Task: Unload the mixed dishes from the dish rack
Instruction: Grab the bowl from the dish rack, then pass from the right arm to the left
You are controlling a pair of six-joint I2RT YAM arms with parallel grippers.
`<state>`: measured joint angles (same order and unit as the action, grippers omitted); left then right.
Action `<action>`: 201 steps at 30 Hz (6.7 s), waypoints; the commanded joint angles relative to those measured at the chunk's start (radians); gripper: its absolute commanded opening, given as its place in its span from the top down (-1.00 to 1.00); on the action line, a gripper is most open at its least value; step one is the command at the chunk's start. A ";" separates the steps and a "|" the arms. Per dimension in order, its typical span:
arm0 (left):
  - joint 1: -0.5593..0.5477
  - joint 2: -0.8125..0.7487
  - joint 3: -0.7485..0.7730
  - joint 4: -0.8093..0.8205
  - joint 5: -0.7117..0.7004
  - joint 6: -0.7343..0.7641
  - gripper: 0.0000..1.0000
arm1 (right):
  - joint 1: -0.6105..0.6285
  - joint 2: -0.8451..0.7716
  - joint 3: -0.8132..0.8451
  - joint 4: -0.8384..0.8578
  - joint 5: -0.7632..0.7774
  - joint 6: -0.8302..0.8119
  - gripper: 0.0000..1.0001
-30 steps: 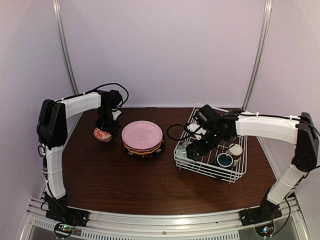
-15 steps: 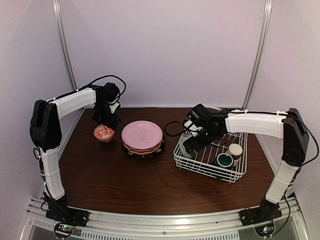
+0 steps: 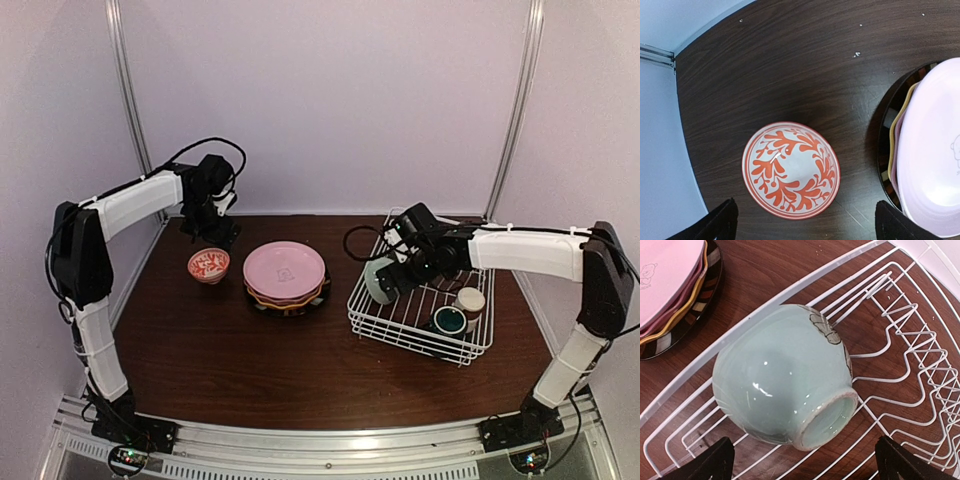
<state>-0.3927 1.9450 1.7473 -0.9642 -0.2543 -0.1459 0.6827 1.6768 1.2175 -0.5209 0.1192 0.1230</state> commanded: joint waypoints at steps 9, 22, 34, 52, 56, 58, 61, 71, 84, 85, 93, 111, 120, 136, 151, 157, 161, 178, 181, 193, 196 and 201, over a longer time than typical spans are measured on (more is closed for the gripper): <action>-0.004 -0.052 -0.013 0.043 0.049 -0.008 -0.95 | 0.051 -0.039 -0.106 0.182 -0.023 -0.017 -0.99; -0.006 -0.064 -0.022 0.048 0.064 -0.008 -0.95 | 0.080 0.016 -0.182 0.274 0.100 -0.010 -0.99; -0.012 -0.067 -0.015 0.052 0.073 -0.015 -0.95 | 0.087 0.046 -0.240 0.417 0.135 -0.010 -0.99; -0.020 -0.066 -0.021 0.059 0.089 -0.016 -0.95 | 0.158 0.076 -0.241 0.513 0.278 0.020 -0.99; -0.020 -0.064 -0.021 0.064 0.094 -0.018 -0.95 | 0.161 0.085 -0.244 0.552 0.306 0.025 -0.99; -0.020 -0.063 -0.021 0.064 0.095 -0.017 -0.95 | 0.161 0.099 -0.235 0.562 0.343 0.033 -0.99; -0.020 -0.064 -0.025 0.064 0.094 -0.017 -0.95 | 0.166 0.105 -0.247 0.595 0.374 0.044 -0.99; -0.020 -0.064 -0.036 0.068 0.089 -0.018 -0.95 | 0.175 0.108 -0.275 0.644 0.445 0.045 -0.96; -0.020 -0.066 -0.032 0.068 0.086 -0.018 -0.95 | 0.173 0.085 -0.259 0.582 0.497 0.066 -0.58; -0.020 -0.066 -0.031 0.069 0.084 -0.018 -0.95 | 0.174 0.078 -0.259 0.579 0.500 0.070 -0.57; -0.020 -0.069 -0.033 0.068 0.079 -0.020 -0.95 | 0.173 -0.003 -0.280 0.585 0.499 0.102 -0.49; -0.020 -0.158 -0.086 0.194 0.106 -0.038 -0.95 | 0.060 -0.168 -0.368 0.628 0.242 0.226 -0.21; -0.032 -0.283 -0.217 0.470 0.241 -0.025 -0.95 | -0.027 -0.237 -0.420 0.664 0.074 0.263 -0.16; -0.162 -0.416 -0.536 1.066 0.465 0.134 -0.95 | -0.102 -0.368 -0.417 0.651 -0.107 0.257 -0.14; -0.303 -0.254 -0.516 1.245 0.663 0.565 -0.95 | -0.110 -0.449 -0.396 0.597 -0.320 0.196 -0.09; -0.365 -0.167 -0.439 1.247 0.674 0.715 -0.94 | -0.111 -0.444 -0.366 0.557 -0.425 0.161 -0.08; -0.413 -0.132 -0.405 1.237 0.649 0.846 -0.92 | -0.111 -0.436 -0.340 0.527 -0.468 0.139 -0.08; -0.496 -0.028 -0.303 1.237 0.681 1.031 -0.05 | -0.110 -0.416 -0.305 0.487 -0.655 0.131 -0.08; -0.506 -0.023 -0.299 1.242 0.672 1.050 0.12 | -0.109 -0.409 -0.300 0.482 -0.700 0.132 -0.08; -0.531 -0.012 -0.279 1.187 0.631 1.139 0.85 | -0.106 -0.414 -0.275 0.449 -0.777 0.120 -0.08; -0.537 -0.020 -0.289 1.184 0.610 1.152 1.00 | -0.106 -0.421 -0.274 0.444 -0.781 0.121 -0.13; -0.537 -0.062 -0.330 1.218 0.577 1.127 1.00 | -0.109 -0.443 -0.269 0.441 -0.771 0.130 -0.54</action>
<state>-0.9131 1.9251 1.4372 0.1814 0.3588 1.0172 0.5632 1.2732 0.8951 -0.1600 -0.5957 0.2691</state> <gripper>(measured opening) 0.100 0.757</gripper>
